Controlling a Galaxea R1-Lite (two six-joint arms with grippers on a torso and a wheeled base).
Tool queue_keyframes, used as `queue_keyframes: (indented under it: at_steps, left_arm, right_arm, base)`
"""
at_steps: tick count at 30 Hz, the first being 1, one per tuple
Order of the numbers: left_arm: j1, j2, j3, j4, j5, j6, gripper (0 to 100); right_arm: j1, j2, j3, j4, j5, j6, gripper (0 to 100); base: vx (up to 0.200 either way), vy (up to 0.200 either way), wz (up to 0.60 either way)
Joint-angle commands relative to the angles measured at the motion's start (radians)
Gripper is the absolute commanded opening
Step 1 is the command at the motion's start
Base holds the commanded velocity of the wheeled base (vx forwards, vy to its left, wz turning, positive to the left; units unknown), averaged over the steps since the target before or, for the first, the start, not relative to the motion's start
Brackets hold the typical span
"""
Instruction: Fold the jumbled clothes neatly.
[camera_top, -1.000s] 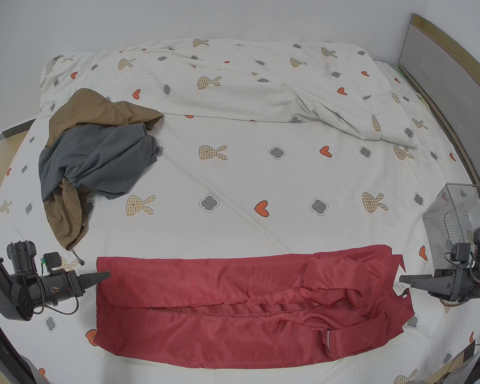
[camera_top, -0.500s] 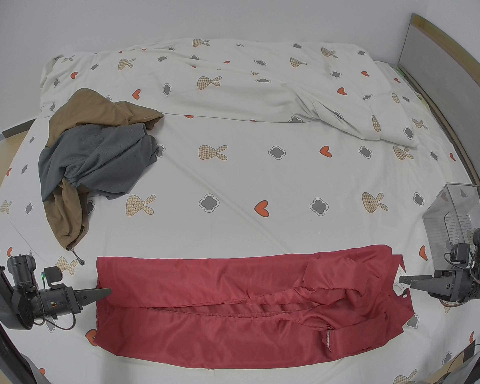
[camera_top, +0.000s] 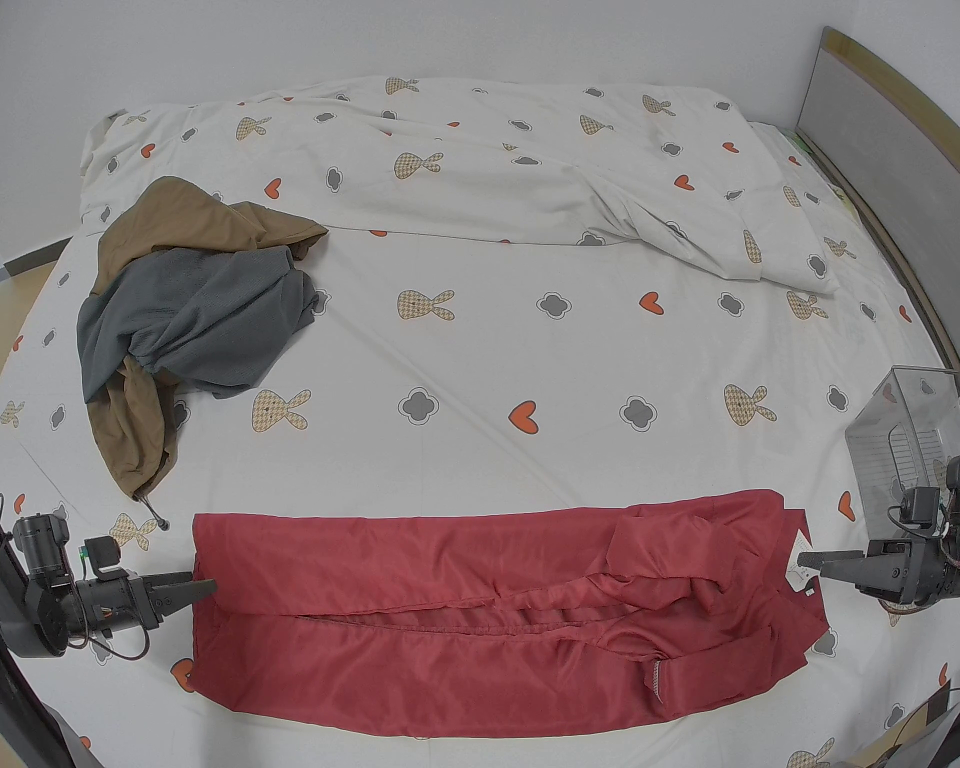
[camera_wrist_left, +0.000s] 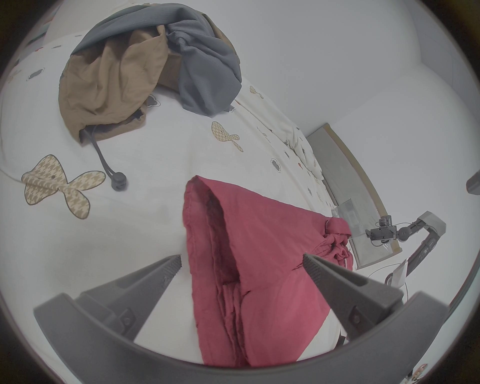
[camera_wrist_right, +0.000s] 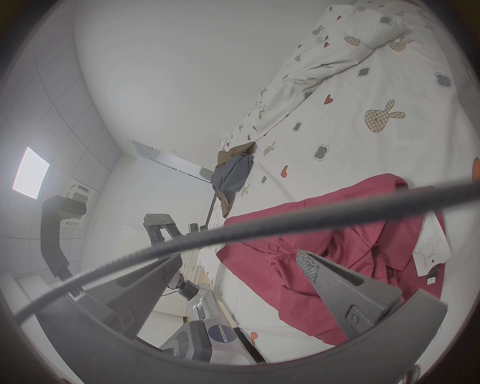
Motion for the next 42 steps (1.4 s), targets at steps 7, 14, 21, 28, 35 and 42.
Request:
queue_keyframes:
  at_steps: [7,14,21,28,35,42]
  left_arm:
    - [0.002,0.063,-0.002,-0.04,0.006,0.005,100]
    - [-0.013,0.092,0.004,-0.044,0.004,0.003,100]
    - [-0.05,0.117,0.003,-0.046,0.003,0.002,100]
    - [-0.061,0.078,0.021,-0.046,-0.031,0.0,100]
    - [-0.061,0.048,0.026,-0.044,-0.086,0.0,100]
    - [-0.056,0.094,-0.006,-0.044,-0.114,-0.009,100]
  right_arm:
    - [0.009,0.002,0.002,0.0,0.001,0.0,100]
    - [0.01,0.002,0.002,0.0,0.001,0.0,100]
    - [0.015,0.005,0.002,0.0,0.001,0.0,100]
    - [0.025,0.008,0.006,0.0,-0.001,0.0,100]
    - [0.036,0.009,0.008,0.0,-0.002,0.0,100]
    - [0.036,0.008,0.008,0.0,-0.002,0.0,100]
  base:
    - [0.0,0.0,0.0]
    - [0.0,0.0,0.0]
    - [0.0,0.0,0.0]
    - [0.0,0.0,0.0]
    - [0.0,0.0,0.0]
    - [0.0,0.0,0.0]
